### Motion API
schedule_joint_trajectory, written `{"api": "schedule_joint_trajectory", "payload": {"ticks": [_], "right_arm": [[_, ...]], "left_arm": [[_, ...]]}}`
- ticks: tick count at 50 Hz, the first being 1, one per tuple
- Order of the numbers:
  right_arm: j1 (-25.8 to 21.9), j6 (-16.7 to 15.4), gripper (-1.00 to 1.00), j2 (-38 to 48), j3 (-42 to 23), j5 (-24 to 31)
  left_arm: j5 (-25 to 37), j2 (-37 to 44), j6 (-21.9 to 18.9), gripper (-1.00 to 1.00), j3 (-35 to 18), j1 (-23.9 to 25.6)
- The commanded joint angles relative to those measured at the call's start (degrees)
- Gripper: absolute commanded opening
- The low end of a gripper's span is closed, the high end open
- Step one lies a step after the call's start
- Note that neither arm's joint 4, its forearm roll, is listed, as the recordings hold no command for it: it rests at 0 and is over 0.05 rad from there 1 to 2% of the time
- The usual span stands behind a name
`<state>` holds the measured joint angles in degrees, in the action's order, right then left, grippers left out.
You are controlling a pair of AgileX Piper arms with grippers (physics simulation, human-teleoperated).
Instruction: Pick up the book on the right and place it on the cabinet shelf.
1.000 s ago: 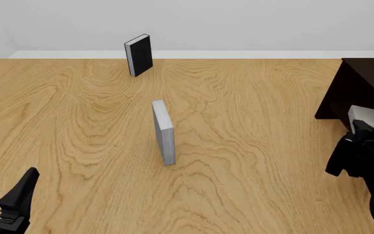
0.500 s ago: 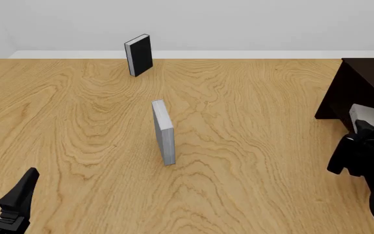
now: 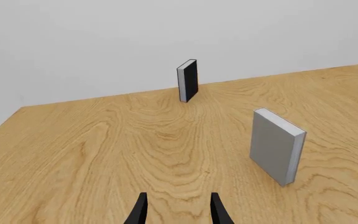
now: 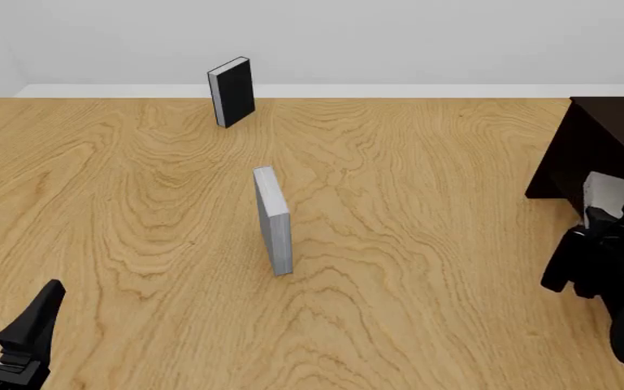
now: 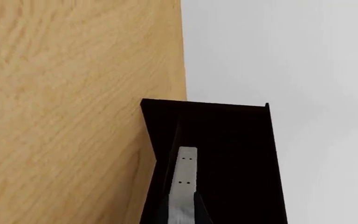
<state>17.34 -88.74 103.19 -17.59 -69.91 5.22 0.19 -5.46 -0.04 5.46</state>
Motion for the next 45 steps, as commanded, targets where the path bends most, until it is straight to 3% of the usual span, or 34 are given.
{"api": "schedule_joint_trajectory", "payload": {"ticks": [1,13,27,28,45], "right_arm": [[1.7,3.2,-1.00,3.9,-0.7,0.0],[1.8,5.5,-1.00,5.8,-0.2,0.0],[2.5,5.2,-1.00,5.2,0.0,0.0],[2.5,5.3,1.00,5.0,0.1,0.0],[1.6,5.5,1.00,2.5,1.0,0.0]], "left_arm": [[0.0,0.0,0.0,1.00,0.0,0.0],[0.0,0.0,0.0,1.00,0.0,0.0],[0.0,0.0,0.0,1.00,0.0,0.0],[-0.1,0.0,0.0,1.00,0.0,0.1],[0.0,0.0,0.1,1.00,0.0,0.3]]}}
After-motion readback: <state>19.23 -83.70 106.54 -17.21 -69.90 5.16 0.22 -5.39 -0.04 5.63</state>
